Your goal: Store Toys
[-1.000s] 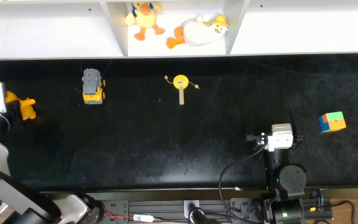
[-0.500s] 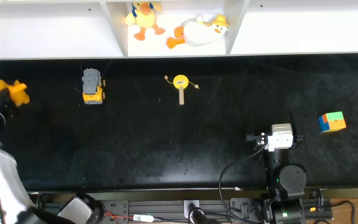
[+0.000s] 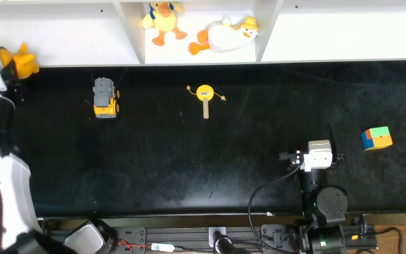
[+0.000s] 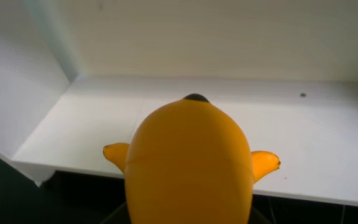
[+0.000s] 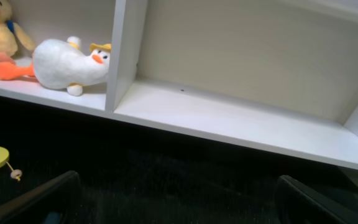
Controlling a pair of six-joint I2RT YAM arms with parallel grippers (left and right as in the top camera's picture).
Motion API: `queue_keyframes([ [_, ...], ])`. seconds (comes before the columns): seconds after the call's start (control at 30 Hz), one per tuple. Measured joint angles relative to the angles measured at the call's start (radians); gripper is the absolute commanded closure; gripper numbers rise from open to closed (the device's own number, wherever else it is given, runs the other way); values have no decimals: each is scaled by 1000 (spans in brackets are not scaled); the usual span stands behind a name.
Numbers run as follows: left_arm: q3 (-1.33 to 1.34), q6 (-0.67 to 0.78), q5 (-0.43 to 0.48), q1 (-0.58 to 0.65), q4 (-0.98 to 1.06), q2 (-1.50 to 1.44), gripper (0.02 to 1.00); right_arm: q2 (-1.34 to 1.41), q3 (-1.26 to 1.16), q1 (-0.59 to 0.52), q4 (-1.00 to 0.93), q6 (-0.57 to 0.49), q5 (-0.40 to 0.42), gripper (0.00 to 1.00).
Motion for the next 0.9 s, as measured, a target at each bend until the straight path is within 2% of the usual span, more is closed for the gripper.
queue_keyframes([
  [0.33, 252, -32, -38, -14, -72, 249, 827, 0, 0, 0, 0, 0, 0, 5],
  [0.9, 280, -33, -53, -58, -13, 381, 809, 0, 0, 0, 0, 0, 0, 5],
])
